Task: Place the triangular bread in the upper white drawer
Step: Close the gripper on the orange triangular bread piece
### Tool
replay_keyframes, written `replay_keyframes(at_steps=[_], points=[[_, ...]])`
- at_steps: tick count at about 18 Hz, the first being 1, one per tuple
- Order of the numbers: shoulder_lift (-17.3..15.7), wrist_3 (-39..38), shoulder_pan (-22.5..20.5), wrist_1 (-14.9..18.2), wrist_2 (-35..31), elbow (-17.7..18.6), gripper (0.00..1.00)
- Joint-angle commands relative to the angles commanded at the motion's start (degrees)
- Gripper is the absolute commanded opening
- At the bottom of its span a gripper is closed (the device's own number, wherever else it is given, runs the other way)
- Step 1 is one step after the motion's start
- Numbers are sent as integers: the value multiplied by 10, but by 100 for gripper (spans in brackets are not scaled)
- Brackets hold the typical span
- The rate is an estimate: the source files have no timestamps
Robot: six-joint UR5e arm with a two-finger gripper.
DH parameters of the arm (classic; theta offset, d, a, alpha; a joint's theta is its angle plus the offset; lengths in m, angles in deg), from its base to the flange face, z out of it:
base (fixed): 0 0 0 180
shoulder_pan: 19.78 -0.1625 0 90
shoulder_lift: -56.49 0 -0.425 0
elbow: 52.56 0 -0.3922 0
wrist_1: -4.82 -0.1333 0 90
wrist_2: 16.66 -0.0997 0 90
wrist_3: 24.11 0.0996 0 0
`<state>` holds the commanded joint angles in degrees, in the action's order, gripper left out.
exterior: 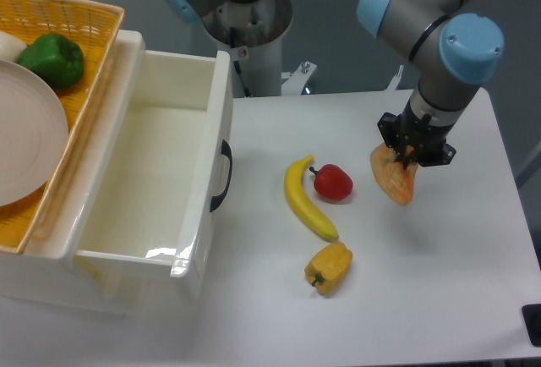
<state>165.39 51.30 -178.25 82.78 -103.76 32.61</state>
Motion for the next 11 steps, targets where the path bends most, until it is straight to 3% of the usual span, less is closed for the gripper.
replay_keyframes(at_steps=[11], points=[[-2, -36, 0, -1, 0, -13, 0]])
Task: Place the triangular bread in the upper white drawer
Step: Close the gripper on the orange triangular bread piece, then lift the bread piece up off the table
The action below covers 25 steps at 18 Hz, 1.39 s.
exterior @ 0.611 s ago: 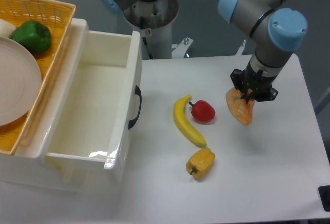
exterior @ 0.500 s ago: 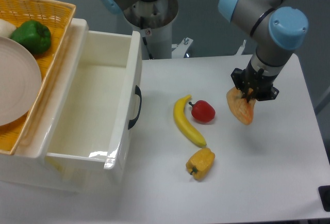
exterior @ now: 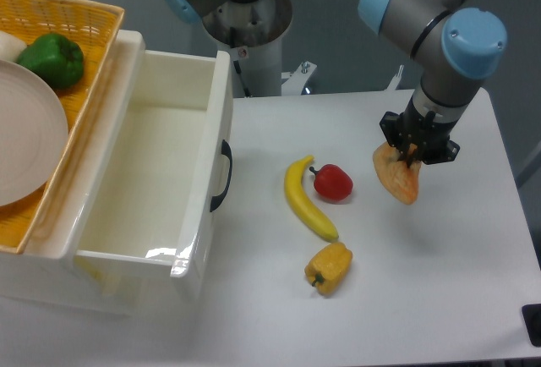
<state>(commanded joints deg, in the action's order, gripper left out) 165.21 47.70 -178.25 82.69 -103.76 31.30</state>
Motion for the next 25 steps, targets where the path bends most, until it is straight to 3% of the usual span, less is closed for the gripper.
replay_keyframes(at_steps=[8, 25], points=[[-30, -56, -9, 5, -1, -6, 0], [-112, -109, -4, 82, 4, -6, 0]])
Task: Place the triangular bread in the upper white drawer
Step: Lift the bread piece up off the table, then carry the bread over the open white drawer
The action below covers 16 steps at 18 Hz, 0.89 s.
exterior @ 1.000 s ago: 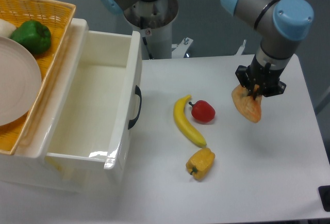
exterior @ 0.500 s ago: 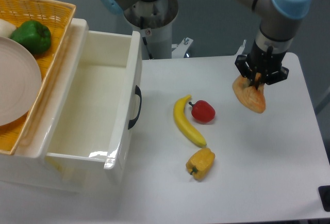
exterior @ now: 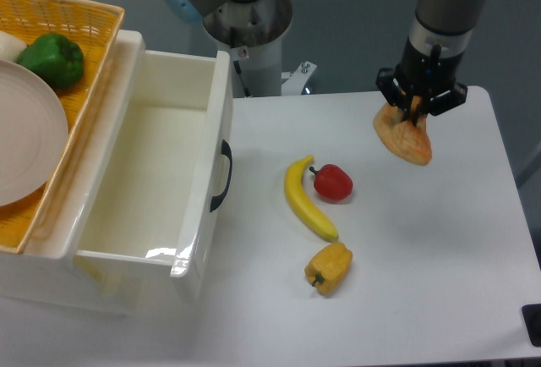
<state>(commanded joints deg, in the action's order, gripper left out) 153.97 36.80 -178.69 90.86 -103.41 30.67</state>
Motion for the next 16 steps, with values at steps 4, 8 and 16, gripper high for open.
replay_keyframes(at_steps=[4, 8, 16], points=[[-12, -14, -1, 12, 23, 0, 0], [-25, -42, 3, 18, 44, 5, 0], [-54, -155, 41, 28, 109, 0, 0]])
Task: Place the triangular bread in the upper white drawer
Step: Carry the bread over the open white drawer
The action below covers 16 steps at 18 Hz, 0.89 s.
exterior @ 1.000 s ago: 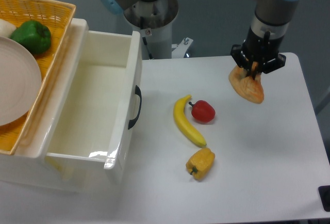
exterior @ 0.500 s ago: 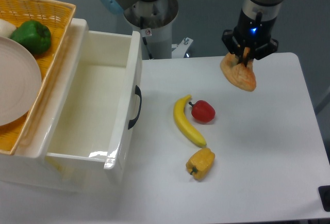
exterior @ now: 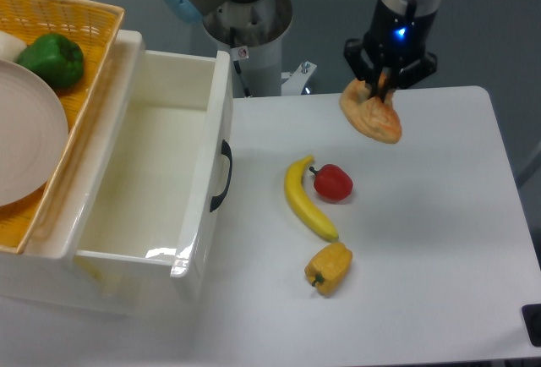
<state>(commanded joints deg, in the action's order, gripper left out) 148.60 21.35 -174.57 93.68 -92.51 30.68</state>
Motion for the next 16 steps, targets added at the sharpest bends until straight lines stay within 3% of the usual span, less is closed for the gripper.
replay_keyframes(at_steps=[6, 16], points=[[-7, -96, 53, -4, 30, -1, 0], [-7, -177, 135, -21, 67, -1, 0]])
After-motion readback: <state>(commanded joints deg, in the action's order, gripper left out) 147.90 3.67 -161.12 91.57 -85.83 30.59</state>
